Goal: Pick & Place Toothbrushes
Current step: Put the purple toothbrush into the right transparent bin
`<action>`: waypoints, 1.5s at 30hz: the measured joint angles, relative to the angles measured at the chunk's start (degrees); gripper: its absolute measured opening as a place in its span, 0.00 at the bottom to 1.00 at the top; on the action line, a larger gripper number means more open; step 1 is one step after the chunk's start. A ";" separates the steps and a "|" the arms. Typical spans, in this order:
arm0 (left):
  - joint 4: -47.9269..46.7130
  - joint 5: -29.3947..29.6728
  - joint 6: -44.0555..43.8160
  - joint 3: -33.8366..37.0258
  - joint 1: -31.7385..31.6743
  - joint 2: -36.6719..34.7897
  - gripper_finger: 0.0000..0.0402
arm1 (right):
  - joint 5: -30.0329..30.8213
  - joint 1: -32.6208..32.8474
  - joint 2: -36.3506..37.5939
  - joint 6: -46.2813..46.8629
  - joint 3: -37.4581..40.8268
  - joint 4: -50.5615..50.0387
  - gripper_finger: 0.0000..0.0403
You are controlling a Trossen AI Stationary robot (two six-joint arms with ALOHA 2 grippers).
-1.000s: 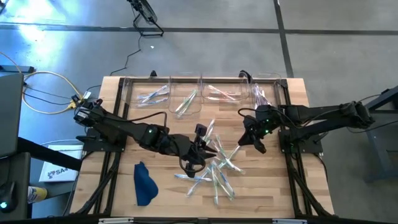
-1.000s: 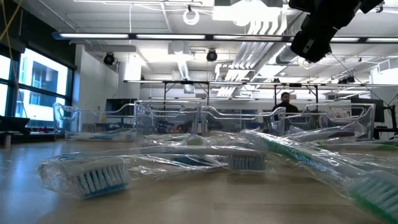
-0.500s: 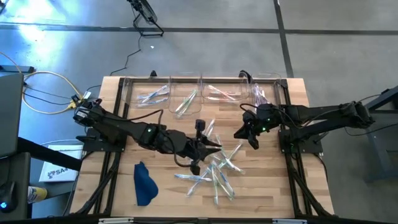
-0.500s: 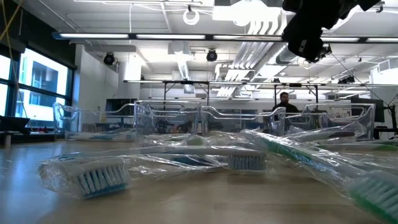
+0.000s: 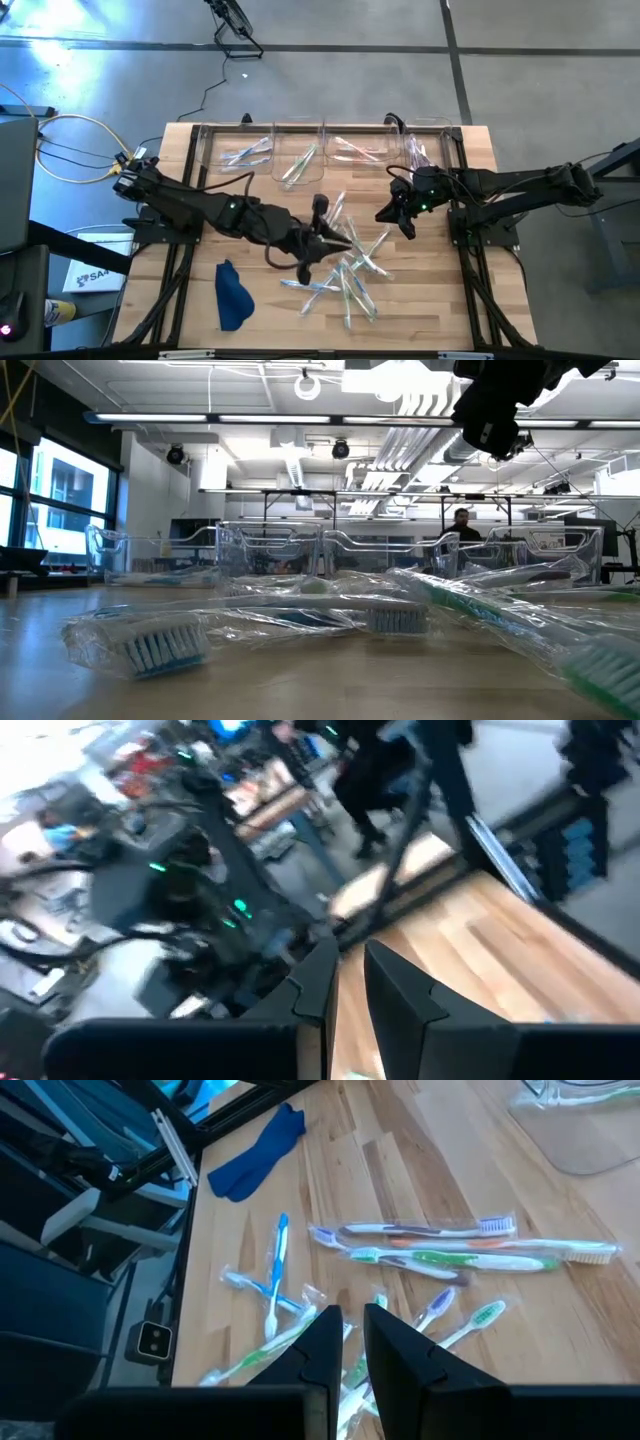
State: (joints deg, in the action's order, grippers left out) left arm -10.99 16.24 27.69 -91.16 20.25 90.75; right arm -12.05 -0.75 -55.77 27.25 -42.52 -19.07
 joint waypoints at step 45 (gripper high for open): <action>36.98 -7.47 2.70 53.95 -10.19 -33.41 0.12 | 8.03 1.04 -2.05 0.45 -0.02 4.74 0.06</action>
State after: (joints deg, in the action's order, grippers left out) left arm 25.99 8.77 30.38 -37.21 10.06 57.34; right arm -4.03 0.29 -57.81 27.70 -42.54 -14.33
